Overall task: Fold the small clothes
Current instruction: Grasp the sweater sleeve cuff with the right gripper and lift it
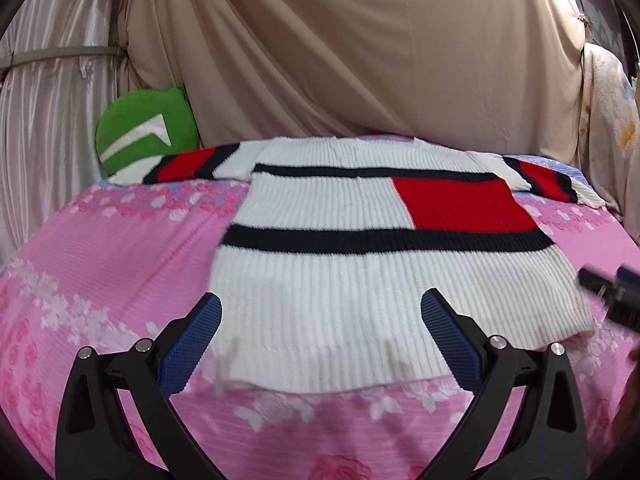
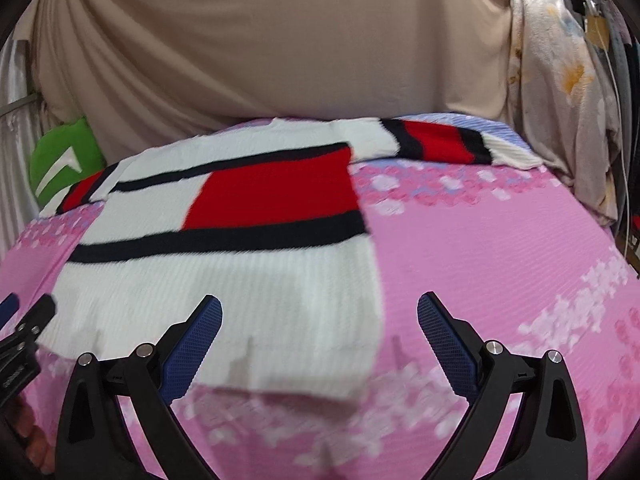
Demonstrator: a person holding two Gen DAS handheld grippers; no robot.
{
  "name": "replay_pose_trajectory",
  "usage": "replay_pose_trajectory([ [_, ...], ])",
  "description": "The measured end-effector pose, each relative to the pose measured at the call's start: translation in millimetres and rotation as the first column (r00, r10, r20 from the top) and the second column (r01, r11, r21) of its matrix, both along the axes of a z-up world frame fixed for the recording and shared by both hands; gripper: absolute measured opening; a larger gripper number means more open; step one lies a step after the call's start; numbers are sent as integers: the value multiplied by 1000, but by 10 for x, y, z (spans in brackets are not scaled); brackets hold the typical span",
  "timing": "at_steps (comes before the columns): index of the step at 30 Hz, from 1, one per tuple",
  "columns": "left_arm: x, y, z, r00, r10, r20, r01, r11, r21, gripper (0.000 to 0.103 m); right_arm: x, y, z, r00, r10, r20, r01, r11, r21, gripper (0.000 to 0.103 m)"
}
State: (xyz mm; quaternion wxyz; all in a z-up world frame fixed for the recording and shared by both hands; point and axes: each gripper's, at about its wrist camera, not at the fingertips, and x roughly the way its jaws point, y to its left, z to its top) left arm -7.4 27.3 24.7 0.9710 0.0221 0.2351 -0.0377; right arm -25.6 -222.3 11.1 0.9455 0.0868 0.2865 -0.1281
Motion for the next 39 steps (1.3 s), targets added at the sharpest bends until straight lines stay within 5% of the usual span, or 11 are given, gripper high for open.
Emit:
replay_pose_trajectory([
  [8,504,91,354,999,-39,37,37,998,42,98,815,-2164,169,981,-193,-5,190,961,200,96],
  [13,951,41,369,998,-54,-13,54,998,35,98,1438,-3288,-1,952,-302,-47,303,911,279,85],
  [18,1361,-87,318,996,-62,-61,66,996,60,98,1798,-4031,-247,925,-371,-85,373,841,392,80],
  [23,1716,-189,250,990,-77,-117,82,996,40,98,2009,-4322,-379,906,-416,-78,405,799,445,53],
  [25,1820,-213,244,988,-85,-128,89,996,29,98,2122,-4328,-336,922,-383,-59,365,808,463,15],
  [29,1995,-242,278,989,-83,-121,87,996,26,98,2281,-3965,140,944,-323,71,270,876,399,13],
  [34,2161,-200,399,992,-78,-100,81,997,18,98,2658,-2564,1098,969,26,245,-76,978,196,13],
  [37,2261,-152,499,993,-80,-84,81,997,2,98,2931,-1526,1396,930,265,254,-292,954,73,13],
  [39,2324,-122,562,995,-77,-67,77,997,2,98,3135,-749,1426,881,420,218,-432,902,7,13],
])
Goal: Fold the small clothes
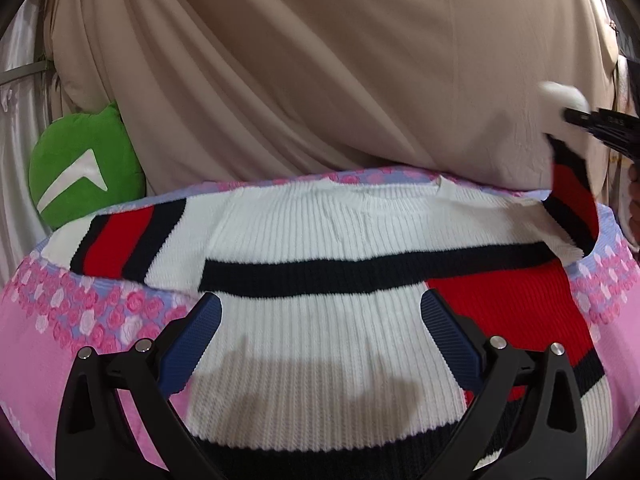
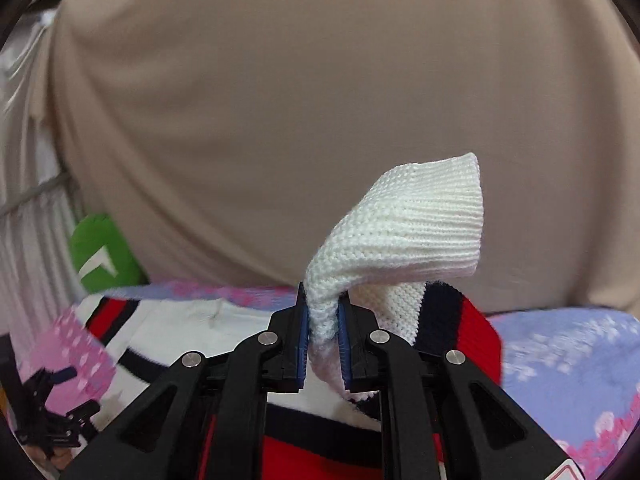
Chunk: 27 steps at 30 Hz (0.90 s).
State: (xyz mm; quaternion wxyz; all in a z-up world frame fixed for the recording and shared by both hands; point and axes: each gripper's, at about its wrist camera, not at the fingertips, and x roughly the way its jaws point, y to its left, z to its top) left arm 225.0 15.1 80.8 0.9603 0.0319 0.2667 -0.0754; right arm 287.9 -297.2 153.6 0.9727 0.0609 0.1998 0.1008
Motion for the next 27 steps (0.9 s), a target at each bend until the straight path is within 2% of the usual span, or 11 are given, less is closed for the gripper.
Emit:
replay_pose_trajectory([
  [2,79,42,39,1000,3,5,-3,1000,-5,98,213,752,-150,992,119,-43,-122,989,-89,13],
  [4,175,87,38,1000,-4,-8,4,1000,-14,98,451,1365,-467,969,207,-132,-227,961,-160,14],
  [7,378,186,-59,998,-4,-59,2,999,-32,98,660,1896,-1044,926,255,-277,-318,923,-216,17],
  [9,520,258,-155,994,-8,-109,3,999,-46,98,638,2050,-1306,907,265,-326,-352,903,-246,17],
  [11,673,331,-269,988,-8,-157,-2,998,-59,98,493,1918,-1275,916,270,-295,-341,913,-223,20],
  [13,808,380,-364,980,-13,-197,-1,997,-74,98,363,1638,-1143,937,256,-238,-300,939,-169,42],
  [16,959,394,-388,976,-46,-214,21,993,-119,98,125,1035,-915,978,139,-152,-161,976,-143,57],
  [18,1040,374,-369,974,-73,-212,41,988,-152,98,38,653,-876,989,27,-144,-49,987,-152,58],
  [21,1197,289,-405,965,-92,-247,51,984,-168,98,-25,140,-952,978,-93,-186,70,989,-128,58],
  [24,1270,272,-491,949,-45,-311,-6,987,-162,98,5,-214,-1114,955,-159,-251,140,986,-92,58],
  [27,1119,420,-471,960,-6,-281,-45,984,-175,98,125,-355,-1284,935,-185,-302,171,982,-74,58],
])
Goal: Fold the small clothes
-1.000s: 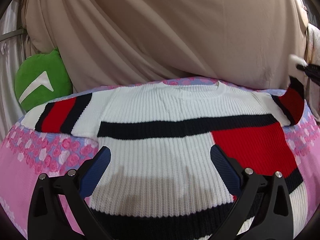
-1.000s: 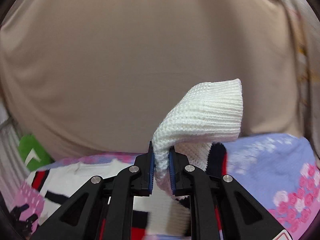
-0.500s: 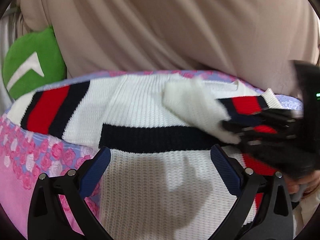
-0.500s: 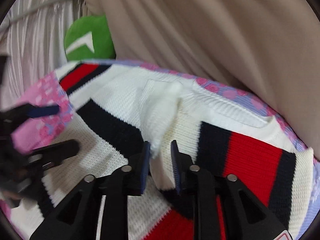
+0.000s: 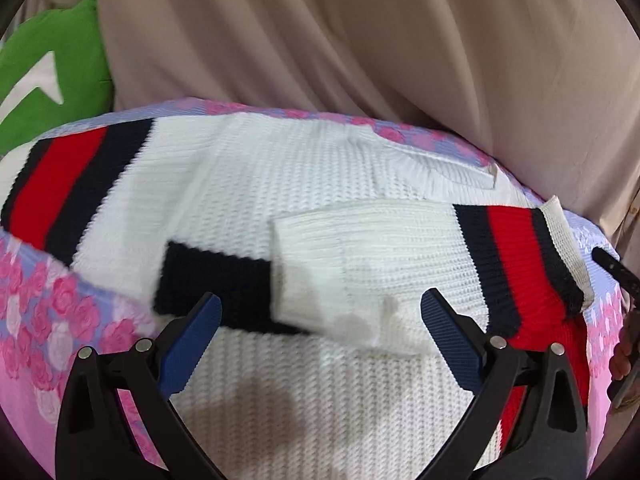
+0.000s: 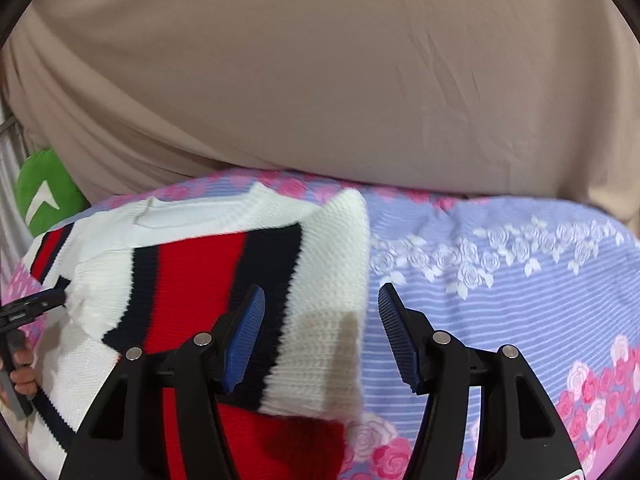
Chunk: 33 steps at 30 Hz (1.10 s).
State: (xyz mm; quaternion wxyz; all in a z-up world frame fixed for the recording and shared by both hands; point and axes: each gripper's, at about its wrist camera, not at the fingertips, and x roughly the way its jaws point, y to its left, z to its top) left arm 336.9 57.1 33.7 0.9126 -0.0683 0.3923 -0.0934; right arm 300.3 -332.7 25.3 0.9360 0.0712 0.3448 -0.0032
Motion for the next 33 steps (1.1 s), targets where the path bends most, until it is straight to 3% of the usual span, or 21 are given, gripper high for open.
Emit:
replay_pose_trajectory([
  [6,181,151,-130,997,-2,-81,-1,1000,-29,98,412,-82,-101,999,-5,-48,9,995,97,59],
  [9,294,149,-178,996,10,-88,-13,999,-44,92,632,-26,-165,997,-22,-81,29,996,90,60],
  [11,346,98,-157,997,-9,-72,6,999,-34,68,739,19,-202,994,-31,-107,38,998,59,60],
  [12,378,68,-151,997,-17,-71,15,999,-31,61,767,34,-213,993,-31,-113,37,998,50,53],
  [13,406,42,-137,997,-26,-69,25,999,-28,46,780,51,-221,993,-32,-111,37,998,42,32],
  [14,430,15,-119,997,-38,-70,37,999,-24,28,783,62,-218,993,-30,-111,34,999,40,22],
  [16,465,-10,-51,998,-36,-56,36,999,-5,6,751,24,-164,997,-26,-68,32,996,87,10],
  [20,463,36,323,997,-42,72,45,998,-36,5,409,-142,164,991,-25,135,-6,975,222,9],
  [22,428,81,509,989,-28,143,34,999,-42,5,293,-234,194,981,-60,186,10,966,259,9],
  [24,439,114,536,986,-18,164,24,999,-33,5,421,-237,28,991,-79,105,57,977,203,9],
  [26,550,70,331,994,-12,111,9,1000,28,5,651,-210,-298,997,-53,-57,61,984,170,10],
  [29,678,64,-17,1000,-5,31,3,997,83,6,557,-210,-249,998,-60,-26,64,981,185,18],
  [33,597,173,-7,999,-18,44,18,1000,21,7,140,-307,-40,999,-45,31,37,976,215,26],
])
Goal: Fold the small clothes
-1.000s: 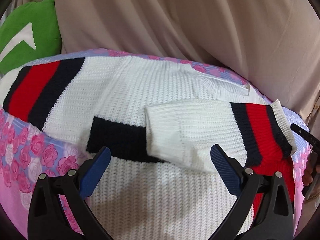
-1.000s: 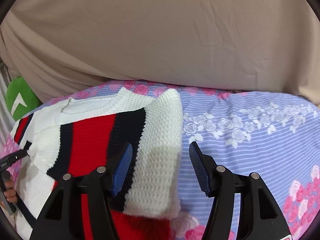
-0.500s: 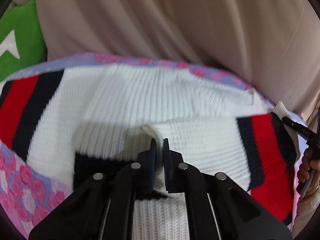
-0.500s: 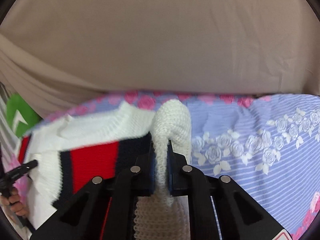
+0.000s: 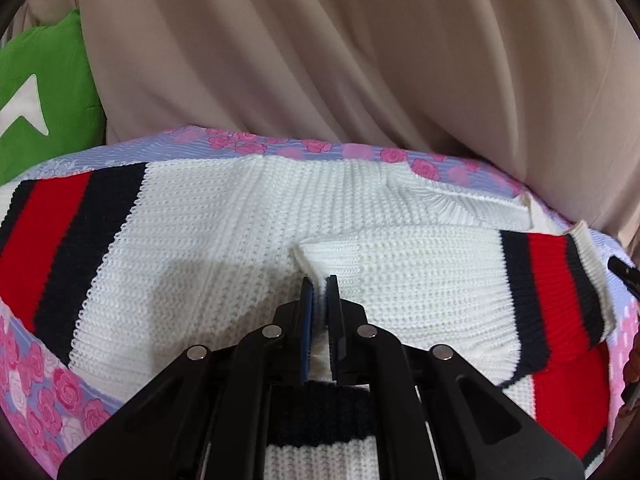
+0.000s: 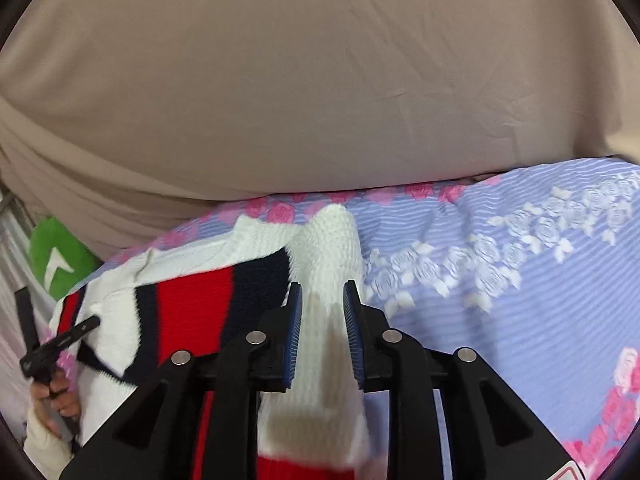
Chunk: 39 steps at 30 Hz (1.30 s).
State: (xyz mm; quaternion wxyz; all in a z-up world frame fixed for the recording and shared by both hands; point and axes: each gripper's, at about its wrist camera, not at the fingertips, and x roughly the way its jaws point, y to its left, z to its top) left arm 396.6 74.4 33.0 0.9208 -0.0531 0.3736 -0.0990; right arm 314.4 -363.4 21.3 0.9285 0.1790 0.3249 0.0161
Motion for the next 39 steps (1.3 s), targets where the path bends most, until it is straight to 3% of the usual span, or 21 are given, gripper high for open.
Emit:
replay_pose_trajectory([
  [3,-109,16,57,1000,-30,11,30,1000,-5,12,-352,-31,-81,998,55,-39,-55,998,3,42],
  [5,-181,41,54,999,-48,3,48,998,-27,48,-458,23,-180,994,82,-71,-82,997,7,47],
  [7,-252,19,6,999,-46,-4,46,998,-41,65,-497,75,-287,988,111,-104,-108,994,29,50],
  [9,-263,-65,-62,999,-46,-28,45,998,-33,64,-458,166,-356,986,121,-117,-118,992,34,52],
  [10,-231,-83,-87,998,-48,-42,47,998,-30,59,-426,196,-386,986,114,-120,-111,993,31,52],
  [11,-210,-122,-131,997,-46,-62,45,999,-12,40,-378,237,-411,987,108,-123,-106,994,27,51],
  [12,-190,-153,-154,996,-42,-77,43,999,11,33,-341,268,-412,987,103,-121,-100,995,25,36],
  [13,-174,-149,-142,996,-47,-71,47,999,10,12,-347,281,-413,988,102,-113,-100,995,23,24],
  [14,-177,-138,-109,996,-49,-68,50,999,3,7,-364,294,-357,991,102,-86,-100,995,28,23],
  [18,-246,-81,-33,999,-41,-33,42,999,23,6,-572,269,-204,997,74,-8,-74,997,-14,19],
  [21,-211,-83,-193,997,-43,-64,45,998,32,7,-466,205,-520,991,52,-126,-58,998,-40,21],
  [22,-233,-81,-195,998,-42,-47,44,998,36,7,-480,169,-562,991,59,-120,-63,998,-26,22],
  [24,-260,-76,-175,998,-40,-46,41,999,24,7,-487,139,-494,990,65,-129,-66,998,-3,24],
  [27,-270,-75,-196,998,-41,-40,42,999,21,7,-470,86,-234,997,49,-61,-49,999,-11,31],
  [31,-285,-87,-203,999,-34,-30,35,999,21,7,-110,27,-1,1000,7,1,-7,1000,-23,47],
  [35,-286,-63,-208,999,-40,-29,40,999,4,8,554,65,-80,997,-35,-73,32,999,-39,48],
  [36,-282,-51,-211,999,-40,-30,40,999,-3,8,662,36,-148,993,-36,-108,32,999,-35,45],
  [37,-278,-43,-214,999,-41,-31,41,999,-9,8,785,56,-218,989,-30,-142,25,999,-38,20],
  [39,-276,-37,-215,999,-44,-32,43,999,-15,8,812,92,-178,993,-39,-110,33,998,-60,14],
])
